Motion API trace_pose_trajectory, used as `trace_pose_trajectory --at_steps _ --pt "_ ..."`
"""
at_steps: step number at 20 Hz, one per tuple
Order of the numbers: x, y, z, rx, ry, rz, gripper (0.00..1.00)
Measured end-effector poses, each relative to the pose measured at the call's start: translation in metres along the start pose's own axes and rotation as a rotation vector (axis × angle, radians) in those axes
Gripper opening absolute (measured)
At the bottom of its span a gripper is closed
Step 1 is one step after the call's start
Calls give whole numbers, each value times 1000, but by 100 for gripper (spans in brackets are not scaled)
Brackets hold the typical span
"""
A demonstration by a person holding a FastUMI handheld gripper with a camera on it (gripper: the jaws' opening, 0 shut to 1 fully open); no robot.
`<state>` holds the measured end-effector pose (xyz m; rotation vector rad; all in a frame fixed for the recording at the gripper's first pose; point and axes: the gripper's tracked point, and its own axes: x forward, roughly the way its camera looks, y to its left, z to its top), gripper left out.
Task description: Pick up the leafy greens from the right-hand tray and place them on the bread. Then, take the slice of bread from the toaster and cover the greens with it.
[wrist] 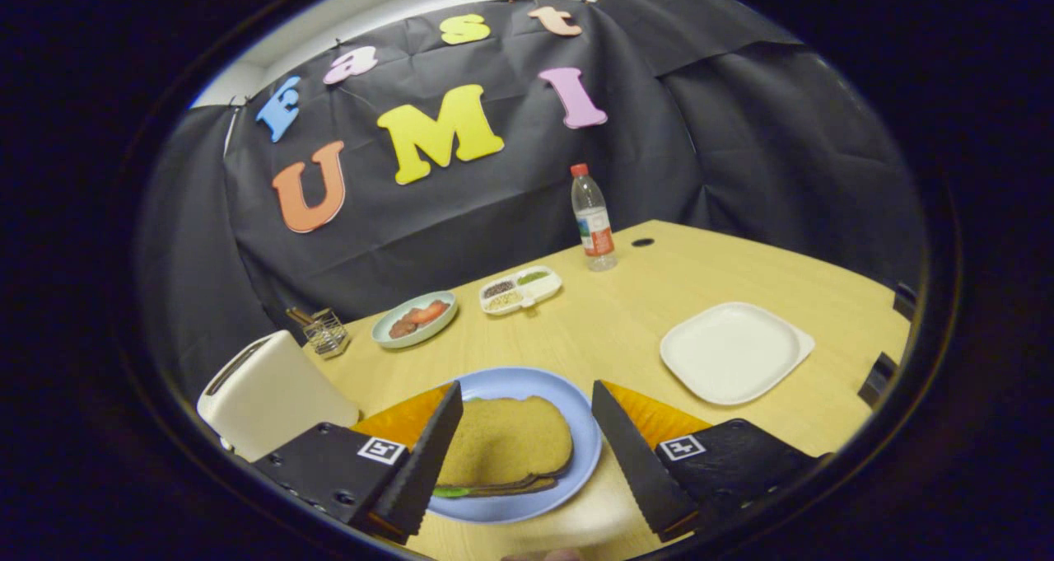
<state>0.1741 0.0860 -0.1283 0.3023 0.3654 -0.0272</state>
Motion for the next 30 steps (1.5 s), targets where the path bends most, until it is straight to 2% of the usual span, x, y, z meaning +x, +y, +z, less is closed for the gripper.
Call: trace_pose_trajectory --at_steps 4,11,15,19,24,30 --pt "-39 14 44 -123 -146 14 96" --pt "-129 34 91 -298 -365 18 96" --pt "-163 39 95 -290 -376 50 95" --pt "-192 29 92 -305 -404 46 95" --pt "-204 10 68 -270 -357 49 95" --pt "-217 2 67 -261 -374 47 95"
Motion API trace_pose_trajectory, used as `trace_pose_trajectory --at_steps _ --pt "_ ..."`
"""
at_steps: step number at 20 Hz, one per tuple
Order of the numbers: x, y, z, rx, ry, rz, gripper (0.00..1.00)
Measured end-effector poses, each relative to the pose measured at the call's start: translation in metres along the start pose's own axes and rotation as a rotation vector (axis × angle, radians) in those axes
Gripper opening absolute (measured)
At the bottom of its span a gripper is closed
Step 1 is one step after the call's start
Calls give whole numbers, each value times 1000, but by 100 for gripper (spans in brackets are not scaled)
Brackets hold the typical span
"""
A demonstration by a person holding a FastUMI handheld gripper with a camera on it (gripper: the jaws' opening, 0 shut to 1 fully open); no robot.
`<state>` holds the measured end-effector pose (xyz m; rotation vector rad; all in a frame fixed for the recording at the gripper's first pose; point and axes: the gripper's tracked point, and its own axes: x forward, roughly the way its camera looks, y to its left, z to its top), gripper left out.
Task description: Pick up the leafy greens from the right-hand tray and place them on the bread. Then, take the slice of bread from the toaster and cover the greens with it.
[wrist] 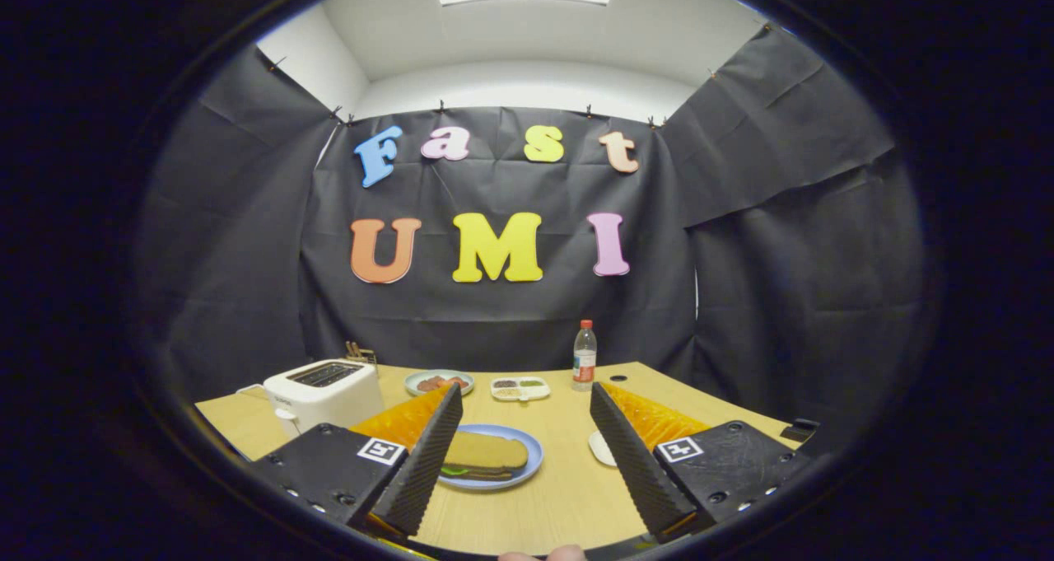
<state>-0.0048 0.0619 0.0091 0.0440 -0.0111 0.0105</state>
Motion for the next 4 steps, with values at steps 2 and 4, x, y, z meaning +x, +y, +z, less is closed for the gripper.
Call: trace_pose_trajectory --at_steps 2,4 --pt "-1 1 1 -3 0 5 95" --pt "-4 5 1 2 -2 13 95"
